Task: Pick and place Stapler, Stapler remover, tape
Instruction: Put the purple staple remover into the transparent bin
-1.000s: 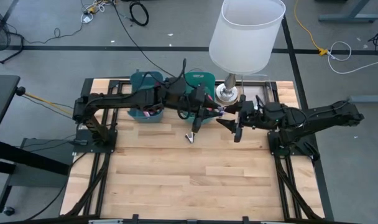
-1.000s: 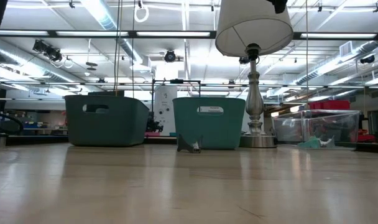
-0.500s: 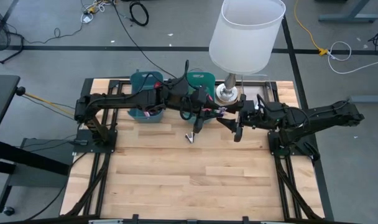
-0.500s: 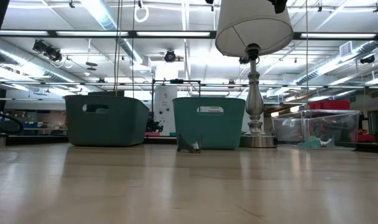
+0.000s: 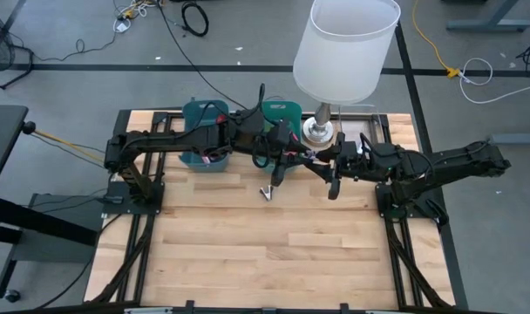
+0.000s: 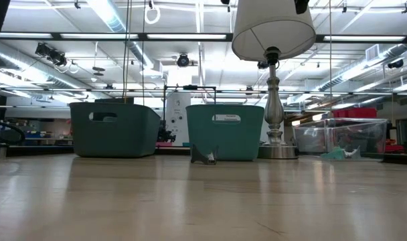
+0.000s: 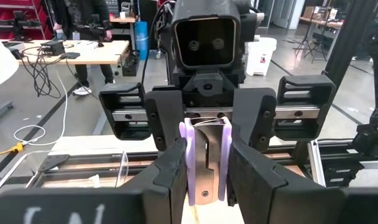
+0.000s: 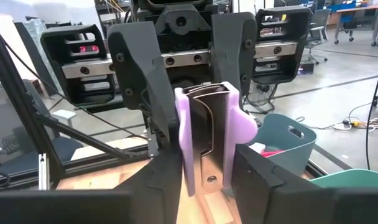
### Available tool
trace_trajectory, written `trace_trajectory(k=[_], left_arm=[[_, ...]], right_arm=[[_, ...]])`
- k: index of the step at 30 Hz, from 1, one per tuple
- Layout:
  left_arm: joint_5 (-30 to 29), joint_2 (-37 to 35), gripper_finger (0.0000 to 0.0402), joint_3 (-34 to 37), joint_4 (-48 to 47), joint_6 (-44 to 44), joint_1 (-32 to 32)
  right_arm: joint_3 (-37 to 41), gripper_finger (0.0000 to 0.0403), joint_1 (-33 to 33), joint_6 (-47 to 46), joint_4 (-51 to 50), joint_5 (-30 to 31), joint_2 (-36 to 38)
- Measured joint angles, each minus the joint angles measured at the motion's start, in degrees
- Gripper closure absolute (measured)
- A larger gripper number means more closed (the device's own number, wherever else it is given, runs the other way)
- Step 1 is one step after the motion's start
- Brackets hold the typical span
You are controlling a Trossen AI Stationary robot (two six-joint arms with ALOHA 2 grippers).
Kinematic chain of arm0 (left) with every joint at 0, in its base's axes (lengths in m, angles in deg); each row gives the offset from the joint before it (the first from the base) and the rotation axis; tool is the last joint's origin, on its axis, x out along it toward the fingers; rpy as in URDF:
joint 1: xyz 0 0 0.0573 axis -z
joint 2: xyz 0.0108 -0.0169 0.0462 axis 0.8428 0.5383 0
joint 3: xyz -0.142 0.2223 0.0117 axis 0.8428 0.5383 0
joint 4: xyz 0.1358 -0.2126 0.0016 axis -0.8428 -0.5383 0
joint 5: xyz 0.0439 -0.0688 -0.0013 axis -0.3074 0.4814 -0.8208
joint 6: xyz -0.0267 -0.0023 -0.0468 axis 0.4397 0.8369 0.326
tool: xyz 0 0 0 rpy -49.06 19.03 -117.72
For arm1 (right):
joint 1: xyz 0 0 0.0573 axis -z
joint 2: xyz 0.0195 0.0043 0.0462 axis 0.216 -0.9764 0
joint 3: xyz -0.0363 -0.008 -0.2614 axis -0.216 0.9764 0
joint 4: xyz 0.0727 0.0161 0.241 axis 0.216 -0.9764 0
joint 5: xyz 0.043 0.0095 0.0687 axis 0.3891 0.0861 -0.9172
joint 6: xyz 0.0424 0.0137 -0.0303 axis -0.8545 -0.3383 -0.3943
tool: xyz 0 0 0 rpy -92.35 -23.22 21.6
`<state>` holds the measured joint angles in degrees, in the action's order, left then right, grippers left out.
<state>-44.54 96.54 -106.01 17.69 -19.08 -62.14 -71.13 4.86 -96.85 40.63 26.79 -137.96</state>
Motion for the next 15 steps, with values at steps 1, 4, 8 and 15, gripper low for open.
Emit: trace_trajectory(k=[1,4,8,15], left_arm=[[0.0,0.0,0.0287,0.0,0.0,0.2,0.0],[0.0,0.0,0.0287,0.0,0.0,0.4,0.0],[0.0,0.0,0.0287,0.0,0.0,0.4,0.0],[0.0,-0.1,0.0287,0.0,0.0,0.2,0.0]], right_arm=[[0.0,0.0281,0.0,0.0,0.0,0.0,0.0],[0.0,0.0294,0.0,0.0,0.0,0.0,0.0],[0.0,0.0302,0.0,0.3,0.0,0.0,0.0],[0.0,0.0305,0.0,0.4,0.0,0.0,0.0]])
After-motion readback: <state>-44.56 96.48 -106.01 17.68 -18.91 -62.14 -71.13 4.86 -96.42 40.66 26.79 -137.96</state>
